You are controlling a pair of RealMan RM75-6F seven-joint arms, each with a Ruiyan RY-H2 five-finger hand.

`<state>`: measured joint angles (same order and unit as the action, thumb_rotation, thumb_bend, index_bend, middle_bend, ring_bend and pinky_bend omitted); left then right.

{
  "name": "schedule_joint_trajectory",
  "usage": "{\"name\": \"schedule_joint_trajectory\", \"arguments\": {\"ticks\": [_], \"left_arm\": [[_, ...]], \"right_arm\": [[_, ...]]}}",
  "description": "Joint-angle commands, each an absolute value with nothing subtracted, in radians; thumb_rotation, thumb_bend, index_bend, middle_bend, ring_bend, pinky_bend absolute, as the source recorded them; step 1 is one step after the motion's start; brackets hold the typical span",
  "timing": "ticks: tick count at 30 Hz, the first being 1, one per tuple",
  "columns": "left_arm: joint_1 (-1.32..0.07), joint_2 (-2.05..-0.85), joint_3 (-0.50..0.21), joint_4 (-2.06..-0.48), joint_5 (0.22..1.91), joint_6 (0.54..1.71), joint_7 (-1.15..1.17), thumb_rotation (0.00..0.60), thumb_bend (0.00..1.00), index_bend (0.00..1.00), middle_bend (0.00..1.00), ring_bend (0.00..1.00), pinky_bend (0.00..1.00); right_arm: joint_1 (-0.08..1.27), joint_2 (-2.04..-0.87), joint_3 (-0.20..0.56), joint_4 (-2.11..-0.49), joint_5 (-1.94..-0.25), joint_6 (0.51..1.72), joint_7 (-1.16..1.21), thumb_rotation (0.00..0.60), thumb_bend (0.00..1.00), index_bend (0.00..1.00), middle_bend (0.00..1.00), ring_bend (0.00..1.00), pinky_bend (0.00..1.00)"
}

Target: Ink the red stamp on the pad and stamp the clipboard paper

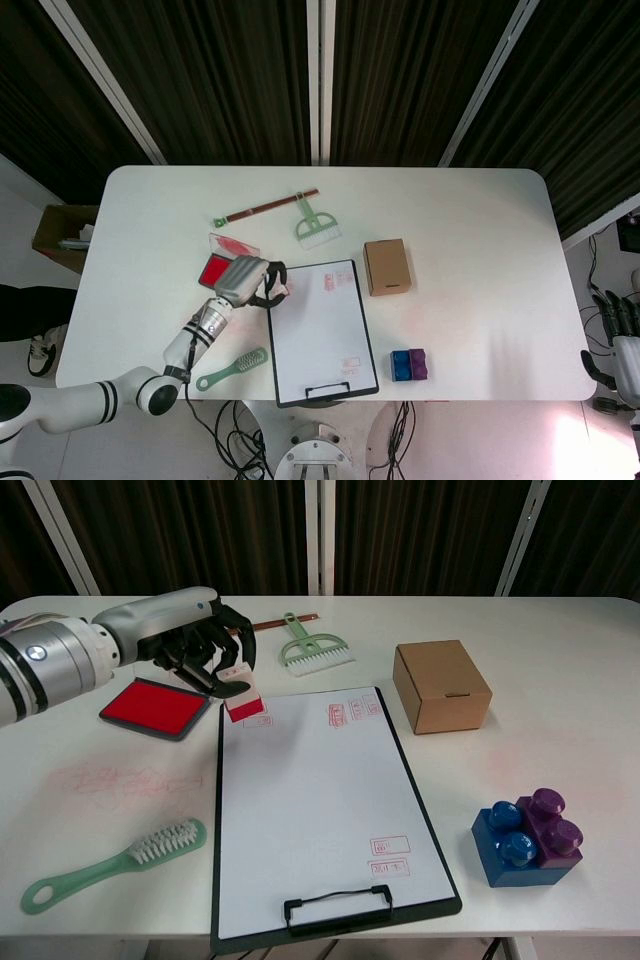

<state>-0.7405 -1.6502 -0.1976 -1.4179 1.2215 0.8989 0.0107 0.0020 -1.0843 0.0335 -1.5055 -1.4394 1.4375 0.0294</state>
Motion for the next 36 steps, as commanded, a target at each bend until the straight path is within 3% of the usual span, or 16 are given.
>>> {"name": "schedule_joint_trajectory", "arguments": {"ticks": [1, 36], "left_arm": [[-0.763, -1.692, -0.205, -1.375, 1.203, 0.884, 0.025, 0.6, 0.42, 0.65, 0.69, 0.87, 0.94], [-0.808, -1.805, -0.194, -1.175, 1.187, 0.797, -0.044, 0.6, 0.42, 0.65, 0.69, 0.87, 0.94]], "right_arm": [[0.002, -1.085, 0.034, -1.503, -1.437, 1.436, 0.032, 0.6, 0.28, 0.0, 0.0, 0.0, 0.0], [0.006, -1.082, 0.04, -1.506, -1.422, 1.423, 0.026, 0.6, 0.28, 0.0, 0.0, 0.0, 0.0]]}}
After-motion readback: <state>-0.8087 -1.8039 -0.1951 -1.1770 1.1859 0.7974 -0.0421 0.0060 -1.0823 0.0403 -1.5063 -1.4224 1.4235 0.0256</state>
